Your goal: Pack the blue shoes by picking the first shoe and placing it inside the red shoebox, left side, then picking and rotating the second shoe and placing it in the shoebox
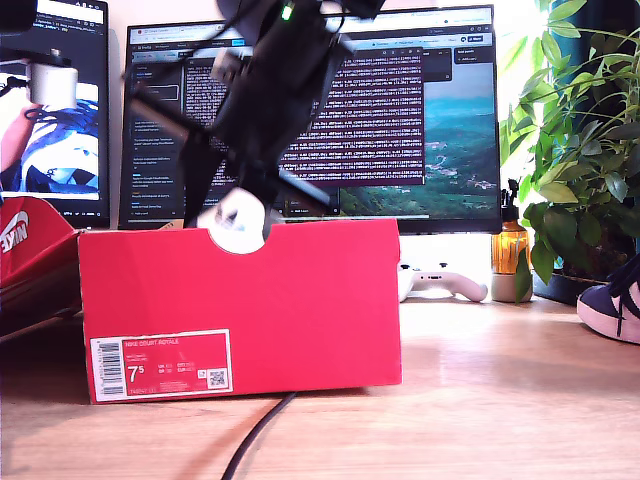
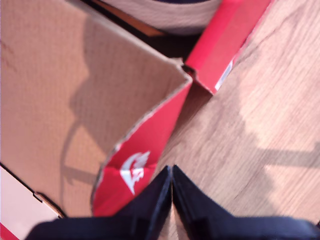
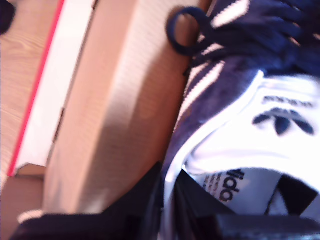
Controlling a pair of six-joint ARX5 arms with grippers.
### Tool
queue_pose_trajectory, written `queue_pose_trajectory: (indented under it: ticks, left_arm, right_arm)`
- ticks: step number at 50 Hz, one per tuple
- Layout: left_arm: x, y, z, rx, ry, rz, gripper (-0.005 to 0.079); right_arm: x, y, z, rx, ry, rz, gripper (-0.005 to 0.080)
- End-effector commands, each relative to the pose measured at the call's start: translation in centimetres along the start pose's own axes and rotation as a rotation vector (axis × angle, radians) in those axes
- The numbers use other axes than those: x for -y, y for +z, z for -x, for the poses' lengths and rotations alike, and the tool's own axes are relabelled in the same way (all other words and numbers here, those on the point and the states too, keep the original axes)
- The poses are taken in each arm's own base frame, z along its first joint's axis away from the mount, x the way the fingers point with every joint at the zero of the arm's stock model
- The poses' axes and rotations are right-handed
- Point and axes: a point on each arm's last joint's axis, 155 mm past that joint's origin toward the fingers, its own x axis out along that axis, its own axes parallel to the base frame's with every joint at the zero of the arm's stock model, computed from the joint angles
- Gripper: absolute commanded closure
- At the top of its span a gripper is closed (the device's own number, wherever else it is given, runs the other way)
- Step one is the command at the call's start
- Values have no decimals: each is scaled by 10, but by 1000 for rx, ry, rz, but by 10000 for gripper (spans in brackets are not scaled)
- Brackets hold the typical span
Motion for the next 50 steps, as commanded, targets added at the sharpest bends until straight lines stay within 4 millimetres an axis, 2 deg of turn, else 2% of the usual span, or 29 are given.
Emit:
queue_pose_trajectory:
  ticks: [1,5,12,14,26,36,41,50]
  left_arm:
    - [2,-1,-2,0,-3,4,760]
    - [2,-1,-2,0,-3,4,760]
    - [3,-2,-2,-5,-7,4,760]
    - [3,-2,-2,-6,-7,4,760]
    - [3,-2,-2,-5,-6,7,760]
    - [4,-1,-2,0,-15,31,760]
    - [5,-1,-2,3,-19,31,759]
    - [5,0,-2,4,-22,32,759]
  right_arm:
    - [-14,21,8,59,37,6,757]
    - [-13,21,8,57,35,5,700]
    - [-16,22,8,60,47,11,461]
    - [-17,21,8,58,51,11,431]
    - [-24,23,11,50,78,12,425]
    - [-40,45,33,52,86,73,425]
    - [-35,51,47,27,39,99,424]
    - [-23,45,71,-66,-34,98,395]
